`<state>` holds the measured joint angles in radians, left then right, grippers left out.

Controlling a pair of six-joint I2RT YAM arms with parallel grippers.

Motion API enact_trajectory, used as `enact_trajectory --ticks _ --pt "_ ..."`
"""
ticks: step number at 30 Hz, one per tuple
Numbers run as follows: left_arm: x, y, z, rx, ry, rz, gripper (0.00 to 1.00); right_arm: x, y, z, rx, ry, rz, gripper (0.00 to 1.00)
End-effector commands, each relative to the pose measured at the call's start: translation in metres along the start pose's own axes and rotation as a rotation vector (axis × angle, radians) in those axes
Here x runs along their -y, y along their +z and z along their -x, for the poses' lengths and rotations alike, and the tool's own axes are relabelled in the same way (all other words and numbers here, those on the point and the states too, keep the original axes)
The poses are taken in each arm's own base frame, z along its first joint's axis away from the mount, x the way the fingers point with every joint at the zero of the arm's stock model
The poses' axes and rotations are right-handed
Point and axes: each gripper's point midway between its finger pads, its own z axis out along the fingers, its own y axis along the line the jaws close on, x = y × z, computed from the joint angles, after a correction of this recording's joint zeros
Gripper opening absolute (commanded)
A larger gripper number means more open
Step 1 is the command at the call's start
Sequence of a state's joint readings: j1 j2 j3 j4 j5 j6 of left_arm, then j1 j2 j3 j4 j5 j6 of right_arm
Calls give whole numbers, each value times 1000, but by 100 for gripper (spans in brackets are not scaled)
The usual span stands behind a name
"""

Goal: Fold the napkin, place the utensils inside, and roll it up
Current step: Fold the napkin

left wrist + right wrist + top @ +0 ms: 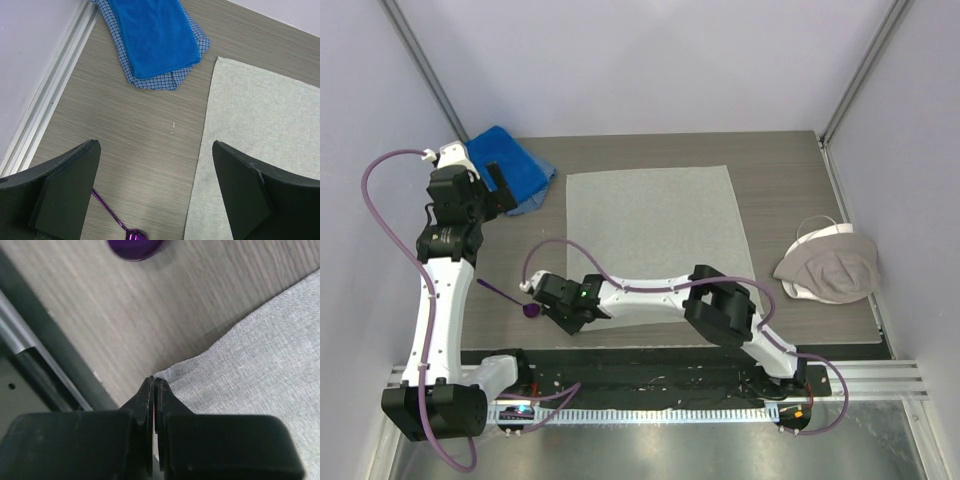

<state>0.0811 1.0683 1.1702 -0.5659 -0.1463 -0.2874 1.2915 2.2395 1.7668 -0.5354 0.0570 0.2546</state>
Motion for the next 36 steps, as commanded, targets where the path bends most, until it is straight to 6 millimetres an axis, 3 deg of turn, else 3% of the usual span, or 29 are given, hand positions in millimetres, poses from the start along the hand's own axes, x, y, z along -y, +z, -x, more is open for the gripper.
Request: enact_trajectory --ticks 1,6,7,9,10,13,14,20,27,36 --pt "-1 -6 19 74 -10 5 100 16 -64 59 200 12 -37 1" --pt "-3 -7 19 77 -5 14 100 84 -83 70 235 59 -122 1" --pt "-4 -6 18 75 -1 18 100 111 -86 71 237 90 -151 1" --pt "-4 -7 19 80 1 20 100 142 -86 67 235 101 -196 1" --pt "-4 -7 19 79 0 20 100 170 -88 66 235 129 -235 1" --pt "-4 -6 18 80 1 20 100 215 -87 57 212 148 -310 1" --pt "-5 -6 18 80 1 21 100 244 -90 52 206 179 -358 1" --pt "-6 -3 16 74 3 27 100 338 -100 37 183 255 -503 1" --pt "-8 -1 15 72 7 38 100 413 -114 25 182 324 -602 1" --pt "-9 4 11 58 14 47 100 483 -138 19 203 378 -701 1"
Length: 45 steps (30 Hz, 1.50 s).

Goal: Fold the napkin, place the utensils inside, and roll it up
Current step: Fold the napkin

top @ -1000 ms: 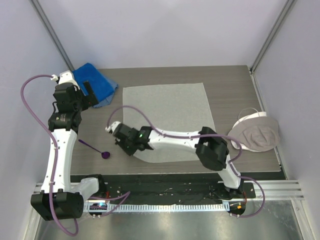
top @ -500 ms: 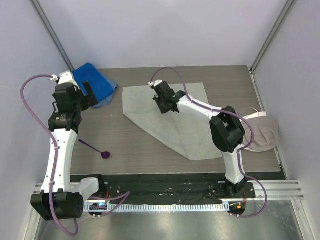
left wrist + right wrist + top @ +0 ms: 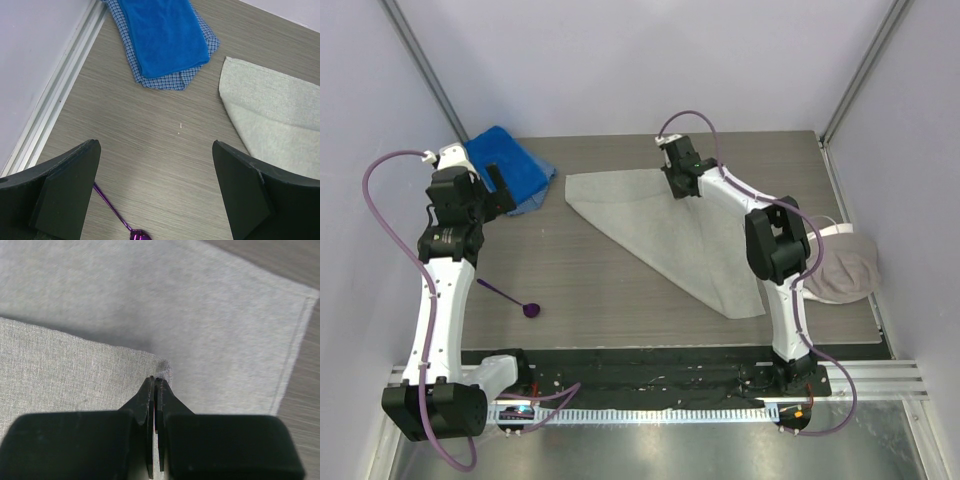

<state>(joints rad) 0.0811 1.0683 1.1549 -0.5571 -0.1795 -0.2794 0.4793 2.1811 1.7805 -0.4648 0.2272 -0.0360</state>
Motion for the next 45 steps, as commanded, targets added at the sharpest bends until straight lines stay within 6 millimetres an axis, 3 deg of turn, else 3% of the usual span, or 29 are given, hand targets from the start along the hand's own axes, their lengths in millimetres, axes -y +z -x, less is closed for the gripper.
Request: enact_trajectory --ticks 1,8,17,36,45 --pt "-3 2 14 54 6 16 100 38 0 39 91 18 -72 1" --pt "-4 5 11 44 10 26 100 81 20 41 83 44 -144 1" --pt "-5 9 8 29 14 31 100 115 31 51 98 49 -211 1" --pt "-5 9 8 27 12 29 100 157 47 58 116 96 -285 1" --pt "-6 10 9 27 8 30 100 168 61 49 97 97 -287 1"
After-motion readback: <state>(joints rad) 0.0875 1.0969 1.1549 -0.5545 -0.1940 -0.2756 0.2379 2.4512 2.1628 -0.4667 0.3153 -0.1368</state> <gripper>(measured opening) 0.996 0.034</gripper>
